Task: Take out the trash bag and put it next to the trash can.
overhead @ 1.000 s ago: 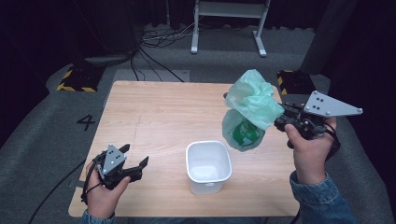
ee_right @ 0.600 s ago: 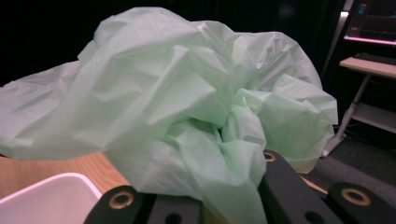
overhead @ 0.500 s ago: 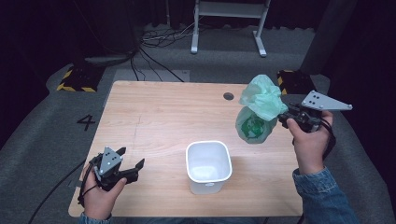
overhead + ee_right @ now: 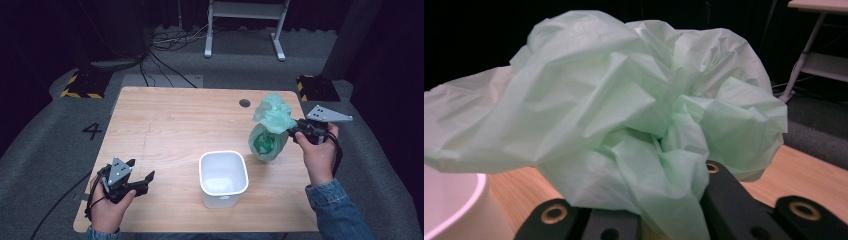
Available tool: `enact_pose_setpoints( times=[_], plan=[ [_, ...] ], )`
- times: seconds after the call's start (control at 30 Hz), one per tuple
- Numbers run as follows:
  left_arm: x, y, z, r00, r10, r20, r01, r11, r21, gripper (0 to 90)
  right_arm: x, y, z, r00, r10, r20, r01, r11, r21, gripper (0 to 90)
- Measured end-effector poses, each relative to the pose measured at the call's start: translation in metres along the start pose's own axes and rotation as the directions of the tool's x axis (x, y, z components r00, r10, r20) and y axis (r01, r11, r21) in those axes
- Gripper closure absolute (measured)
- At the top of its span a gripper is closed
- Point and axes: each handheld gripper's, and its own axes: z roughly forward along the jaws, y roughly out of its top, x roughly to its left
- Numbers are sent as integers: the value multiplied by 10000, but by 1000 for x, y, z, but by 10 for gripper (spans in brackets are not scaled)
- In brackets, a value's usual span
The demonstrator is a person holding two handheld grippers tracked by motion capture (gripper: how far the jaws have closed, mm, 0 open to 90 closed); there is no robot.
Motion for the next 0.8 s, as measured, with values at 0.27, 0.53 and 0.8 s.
enact_pose_setpoints(
  times=[0.27,0.53,0.8],
  plan=[
    [-4,0,5,9985,-27,539,21,9999,102,229,-3,-23,16,9990,384,-233,-368,9971,670,858],
    [-7,2,10,9973,53,737,-69,9998,208,227,-6,-37,20,9975,664,-232,-640,9937,919,848],
    [-7,3,12,9968,33,802,-48,9998,183,226,-2,-32,18,9965,834,-74,-824,9927,883,499]
  ],
)
